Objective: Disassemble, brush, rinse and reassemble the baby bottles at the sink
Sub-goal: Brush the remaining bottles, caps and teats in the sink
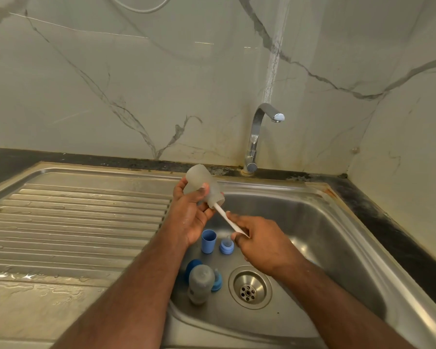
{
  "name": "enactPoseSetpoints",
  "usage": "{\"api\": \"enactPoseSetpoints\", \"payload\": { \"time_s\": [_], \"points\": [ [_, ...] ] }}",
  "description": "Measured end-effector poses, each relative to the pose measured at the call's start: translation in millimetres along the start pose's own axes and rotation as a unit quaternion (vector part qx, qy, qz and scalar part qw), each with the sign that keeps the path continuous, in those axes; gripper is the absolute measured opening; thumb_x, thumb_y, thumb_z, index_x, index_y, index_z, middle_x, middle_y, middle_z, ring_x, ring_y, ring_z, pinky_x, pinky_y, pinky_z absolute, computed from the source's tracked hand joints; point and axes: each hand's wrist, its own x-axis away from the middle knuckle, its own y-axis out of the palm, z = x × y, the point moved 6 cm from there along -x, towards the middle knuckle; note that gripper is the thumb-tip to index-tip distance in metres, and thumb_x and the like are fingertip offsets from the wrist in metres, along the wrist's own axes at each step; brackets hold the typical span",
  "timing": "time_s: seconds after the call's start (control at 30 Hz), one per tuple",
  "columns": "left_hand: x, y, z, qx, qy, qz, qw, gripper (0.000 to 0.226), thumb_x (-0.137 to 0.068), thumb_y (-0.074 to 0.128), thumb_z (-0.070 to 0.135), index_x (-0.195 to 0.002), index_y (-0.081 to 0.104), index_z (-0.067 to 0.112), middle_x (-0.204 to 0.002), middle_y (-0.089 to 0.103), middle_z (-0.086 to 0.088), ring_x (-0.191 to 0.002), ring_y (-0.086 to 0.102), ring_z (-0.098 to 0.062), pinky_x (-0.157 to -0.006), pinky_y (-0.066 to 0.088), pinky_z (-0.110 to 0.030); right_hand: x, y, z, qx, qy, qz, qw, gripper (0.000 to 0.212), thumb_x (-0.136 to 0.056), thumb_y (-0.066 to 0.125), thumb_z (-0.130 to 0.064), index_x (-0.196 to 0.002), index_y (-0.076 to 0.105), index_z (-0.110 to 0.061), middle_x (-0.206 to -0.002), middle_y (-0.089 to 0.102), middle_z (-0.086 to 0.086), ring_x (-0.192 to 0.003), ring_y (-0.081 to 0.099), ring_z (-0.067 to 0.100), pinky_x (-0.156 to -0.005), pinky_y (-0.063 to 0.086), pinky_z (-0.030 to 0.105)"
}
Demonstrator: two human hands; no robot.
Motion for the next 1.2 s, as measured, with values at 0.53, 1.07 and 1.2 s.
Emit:
{"api": "enactPoseSetpoints", "payload": {
  "time_s": [0.53,1.07,1.2],
  "points": [
    [2,7,-4,0.012,-0.030,-0.030,0.999,0.061,-0.094,0.065,0.007,-0.147,0.042,0.027,-0.138,0.055,-0.024,-0.111,0.068,-0.045,-0.092,0.058,-0.054,1,7,10,-0.422,0.116,-0.039,0.898,0.041,-0.099,0.057,-0.007,-0.132,0.061,-0.032,-0.077,0.065,0.009,-0.050,0.051,0.014,-0.042,0.040,0.025],
    [3,6,-5,0.008,-0.030,-0.030,0.999,0.068,-0.090,0.067,0.008,-0.149,0.039,0.025,-0.139,0.054,-0.026,-0.112,0.067,-0.046,-0.092,0.057,-0.054,-5,1,13,-0.185,0.080,0.013,0.979,0.046,-0.100,0.058,-0.015,-0.139,0.054,-0.039,-0.078,0.062,-0.010,-0.053,0.053,0.001,-0.050,0.040,0.015],
    [4,8,-7,0.006,-0.036,-0.033,0.999,0.066,-0.090,0.067,0.008,-0.148,0.040,0.026,-0.137,0.054,-0.026,-0.112,0.067,-0.047,-0.092,0.056,-0.057,3,6,3,-0.273,0.074,-0.019,0.959,0.045,-0.101,0.057,-0.014,-0.139,0.055,-0.037,-0.083,0.068,0.002,-0.057,0.054,0.009,-0.049,0.046,0.022]
  ]
}}
